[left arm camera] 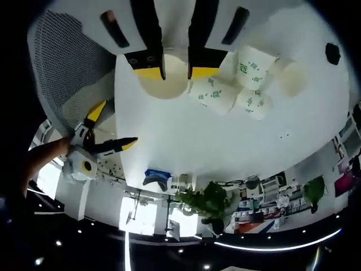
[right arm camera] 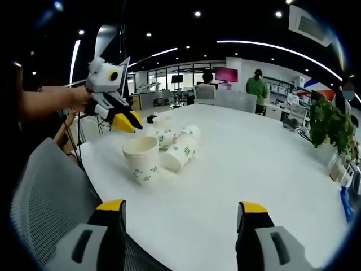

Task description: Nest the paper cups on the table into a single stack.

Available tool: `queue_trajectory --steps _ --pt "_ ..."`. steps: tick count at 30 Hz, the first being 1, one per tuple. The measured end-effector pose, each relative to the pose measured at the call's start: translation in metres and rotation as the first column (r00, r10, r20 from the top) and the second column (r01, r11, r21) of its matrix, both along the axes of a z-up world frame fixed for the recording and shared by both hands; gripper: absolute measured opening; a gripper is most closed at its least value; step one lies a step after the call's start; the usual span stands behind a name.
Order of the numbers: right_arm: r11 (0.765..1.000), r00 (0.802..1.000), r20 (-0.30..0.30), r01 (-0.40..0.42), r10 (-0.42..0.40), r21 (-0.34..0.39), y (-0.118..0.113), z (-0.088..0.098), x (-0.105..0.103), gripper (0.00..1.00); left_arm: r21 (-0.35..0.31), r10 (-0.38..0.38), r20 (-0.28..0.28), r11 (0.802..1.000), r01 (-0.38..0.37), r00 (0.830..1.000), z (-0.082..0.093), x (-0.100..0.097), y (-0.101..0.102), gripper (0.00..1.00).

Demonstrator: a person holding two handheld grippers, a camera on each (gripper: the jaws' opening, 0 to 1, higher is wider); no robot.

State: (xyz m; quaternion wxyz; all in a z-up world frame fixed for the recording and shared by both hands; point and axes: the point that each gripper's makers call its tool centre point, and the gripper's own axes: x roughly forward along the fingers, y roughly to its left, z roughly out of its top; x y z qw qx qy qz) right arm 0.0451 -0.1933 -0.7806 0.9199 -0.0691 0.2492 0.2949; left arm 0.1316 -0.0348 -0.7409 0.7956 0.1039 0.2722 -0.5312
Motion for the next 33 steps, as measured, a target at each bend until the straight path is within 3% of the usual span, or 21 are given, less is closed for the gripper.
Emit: queue_trajectory --steps 9,16,22,29,33 --pt "1.0 1.0 -0.003 -0.002 0.002 -0.001 0.0 0.0 0.0 0.81 -0.06 0.144 -0.005 0.988 -0.144 0.99 0.001 0.015 0.019 0.15" --pt "1.0 1.0 -0.005 -0.001 0.001 -0.002 -0.001 -0.001 0.0 0.81 -0.128 0.244 -0.039 0.961 -0.247 0.969 0.001 0.025 0.027 0.15" --pt "1.0 1.0 -0.007 -0.001 0.001 -0.003 -0.001 -0.002 0.0 0.81 -0.192 0.336 -0.095 0.917 -0.349 0.937 -0.004 0.035 0.036 0.15" --pt "1.0 1.0 -0.012 -0.005 0.005 -0.006 0.0 -0.003 -0.001 0.81 -0.211 0.402 -0.125 0.883 -0.42 0.907 -0.014 0.045 0.047 0.15" --pt "1.0 1.0 -0.016 -0.006 0.006 -0.008 0.0 -0.003 -0.001 0.81 -0.222 0.452 -0.137 0.853 -0.472 0.881 -0.017 0.051 0.054 0.15"
